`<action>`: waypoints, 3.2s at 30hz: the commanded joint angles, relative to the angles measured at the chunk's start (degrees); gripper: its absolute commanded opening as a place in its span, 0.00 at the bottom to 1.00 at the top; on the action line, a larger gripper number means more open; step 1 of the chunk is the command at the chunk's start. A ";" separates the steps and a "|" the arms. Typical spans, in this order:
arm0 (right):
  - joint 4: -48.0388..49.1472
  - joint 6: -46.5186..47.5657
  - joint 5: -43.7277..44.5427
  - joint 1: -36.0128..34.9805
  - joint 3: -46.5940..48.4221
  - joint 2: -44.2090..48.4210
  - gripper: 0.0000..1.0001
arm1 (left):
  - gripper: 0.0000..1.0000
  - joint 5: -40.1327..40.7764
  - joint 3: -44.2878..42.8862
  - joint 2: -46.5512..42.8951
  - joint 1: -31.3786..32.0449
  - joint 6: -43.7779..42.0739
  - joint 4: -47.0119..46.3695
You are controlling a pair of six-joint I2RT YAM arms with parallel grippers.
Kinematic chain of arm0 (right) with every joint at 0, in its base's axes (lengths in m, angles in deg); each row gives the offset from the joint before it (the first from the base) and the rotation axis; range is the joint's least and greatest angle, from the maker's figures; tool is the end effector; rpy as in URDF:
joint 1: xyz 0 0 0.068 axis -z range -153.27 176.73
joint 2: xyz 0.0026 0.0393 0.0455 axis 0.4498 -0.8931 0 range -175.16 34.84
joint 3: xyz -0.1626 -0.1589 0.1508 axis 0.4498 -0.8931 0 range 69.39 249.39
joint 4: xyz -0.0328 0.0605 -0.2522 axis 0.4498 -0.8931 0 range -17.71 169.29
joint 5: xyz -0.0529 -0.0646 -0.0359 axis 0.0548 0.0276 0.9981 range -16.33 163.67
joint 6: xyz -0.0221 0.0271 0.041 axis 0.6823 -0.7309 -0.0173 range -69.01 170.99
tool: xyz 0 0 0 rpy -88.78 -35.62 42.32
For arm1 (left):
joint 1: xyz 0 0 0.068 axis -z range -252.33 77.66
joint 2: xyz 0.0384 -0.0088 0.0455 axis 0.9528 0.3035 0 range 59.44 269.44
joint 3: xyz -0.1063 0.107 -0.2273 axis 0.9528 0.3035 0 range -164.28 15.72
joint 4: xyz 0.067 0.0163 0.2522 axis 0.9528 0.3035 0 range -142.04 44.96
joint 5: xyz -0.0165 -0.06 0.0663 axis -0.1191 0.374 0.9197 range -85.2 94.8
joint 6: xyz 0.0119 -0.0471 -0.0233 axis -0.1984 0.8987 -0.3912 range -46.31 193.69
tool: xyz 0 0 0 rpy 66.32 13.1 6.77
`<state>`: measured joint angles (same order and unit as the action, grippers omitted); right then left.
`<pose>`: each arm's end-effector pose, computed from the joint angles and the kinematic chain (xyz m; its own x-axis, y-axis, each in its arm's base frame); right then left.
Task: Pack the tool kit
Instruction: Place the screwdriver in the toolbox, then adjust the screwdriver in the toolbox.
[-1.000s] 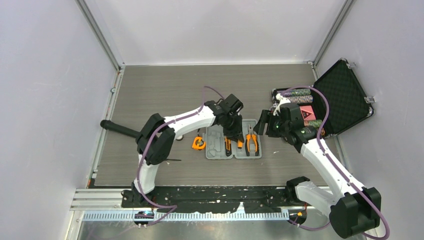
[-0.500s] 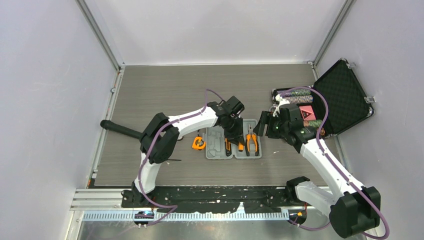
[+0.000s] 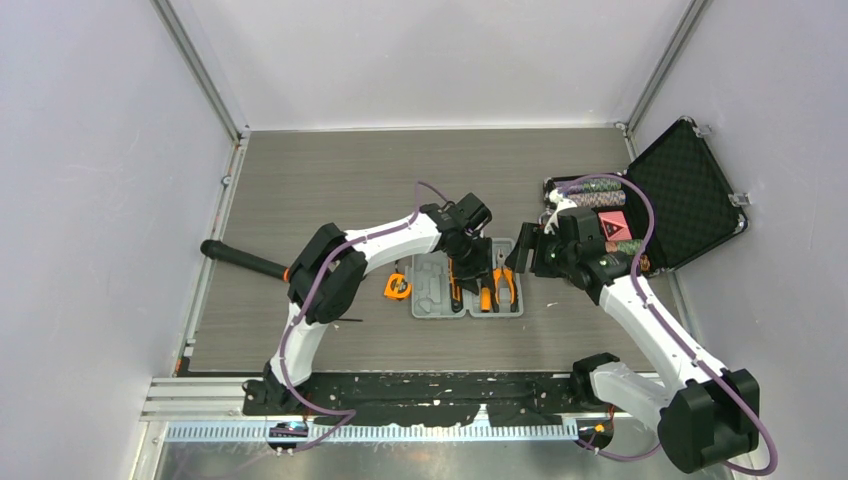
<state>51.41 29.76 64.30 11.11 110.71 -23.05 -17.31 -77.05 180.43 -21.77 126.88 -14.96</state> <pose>0.2002 0.0620 0.2484 -0.7654 0.1571 -0.6241 -0.1077 0.9248 0.3649 0.2723 -0.3521 0.1796 -0.9986 0.0465 0.0234 0.0265 0.8416 -0.5394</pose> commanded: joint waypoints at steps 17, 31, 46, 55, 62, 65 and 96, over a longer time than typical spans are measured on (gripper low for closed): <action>5.86 -1.75 -9.53 -1.25 3.73 -10.91 0.39 | 0.39 11.80 17.67 -25.10 -8.19 -6.19 -3.20; 9.03 -2.67 -2.64 -6.75 9.50 -25.77 0.21 | 0.37 16.52 29.05 -31.40 -13.55 -9.52 -4.16; 9.78 -1.16 -1.64 -10.52 11.21 -35.09 0.06 | 0.37 18.71 32.94 -32.16 -15.33 -11.60 -3.57; 6.41 0.46 1.29 -10.94 13.30 -32.74 0.07 | 0.36 19.95 30.96 -33.26 -15.36 -13.31 -2.23; 2.53 0.18 0.41 -11.16 15.27 -24.54 0.23 | 0.37 18.88 21.87 -30.73 -13.98 -15.39 -1.51; 1.90 0.08 2.24 -11.21 13.25 -21.89 0.32 | 0.36 18.05 17.54 -27.76 -13.90 -15.49 -1.22; 10.70 -2.44 -4.04 -15.80 -3.56 -15.53 0.17 | 0.17 10.79 -10.29 4.13 -5.83 -11.48 -8.35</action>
<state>59.26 27.07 61.27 -4.29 107.30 -37.96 -6.19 -83.54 183.40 -27.45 115.28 -20.03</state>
